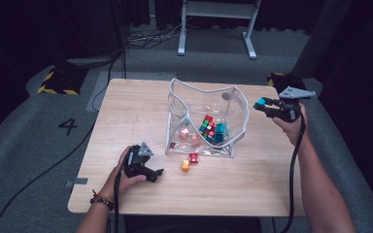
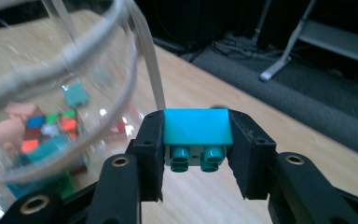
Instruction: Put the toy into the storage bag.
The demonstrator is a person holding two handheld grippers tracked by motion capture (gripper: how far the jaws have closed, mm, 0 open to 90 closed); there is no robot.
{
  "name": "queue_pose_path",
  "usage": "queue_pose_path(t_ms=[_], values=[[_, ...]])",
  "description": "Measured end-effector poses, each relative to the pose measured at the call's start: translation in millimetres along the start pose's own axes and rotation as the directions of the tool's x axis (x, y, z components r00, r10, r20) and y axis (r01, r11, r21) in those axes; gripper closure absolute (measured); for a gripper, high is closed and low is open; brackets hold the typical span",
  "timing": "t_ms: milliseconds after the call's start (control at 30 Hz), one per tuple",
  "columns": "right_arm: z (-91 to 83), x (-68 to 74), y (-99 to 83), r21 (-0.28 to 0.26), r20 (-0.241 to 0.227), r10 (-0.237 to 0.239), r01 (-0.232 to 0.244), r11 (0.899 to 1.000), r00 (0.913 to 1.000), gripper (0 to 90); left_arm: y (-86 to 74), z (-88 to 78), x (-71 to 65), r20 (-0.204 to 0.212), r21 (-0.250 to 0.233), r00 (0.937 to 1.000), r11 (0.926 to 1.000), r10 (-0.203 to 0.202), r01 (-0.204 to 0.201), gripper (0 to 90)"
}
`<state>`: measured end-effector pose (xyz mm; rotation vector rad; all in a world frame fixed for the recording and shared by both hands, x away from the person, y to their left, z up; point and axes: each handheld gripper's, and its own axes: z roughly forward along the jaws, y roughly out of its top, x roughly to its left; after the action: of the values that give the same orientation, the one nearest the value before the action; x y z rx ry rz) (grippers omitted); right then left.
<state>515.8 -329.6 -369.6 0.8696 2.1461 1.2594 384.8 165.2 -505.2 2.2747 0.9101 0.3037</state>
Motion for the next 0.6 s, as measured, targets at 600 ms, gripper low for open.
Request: queue_pose_path(t_ms=[600], values=[[-29.3, 46.3, 94.0, -0.154, -0.143, -0.157, 0.135, 0.979, 0.9772, 59.4, 0.0, 0.0, 0.0, 0.000, 0.000, 1.0000, 1.0000, 0.000, 0.000, 0.1]])
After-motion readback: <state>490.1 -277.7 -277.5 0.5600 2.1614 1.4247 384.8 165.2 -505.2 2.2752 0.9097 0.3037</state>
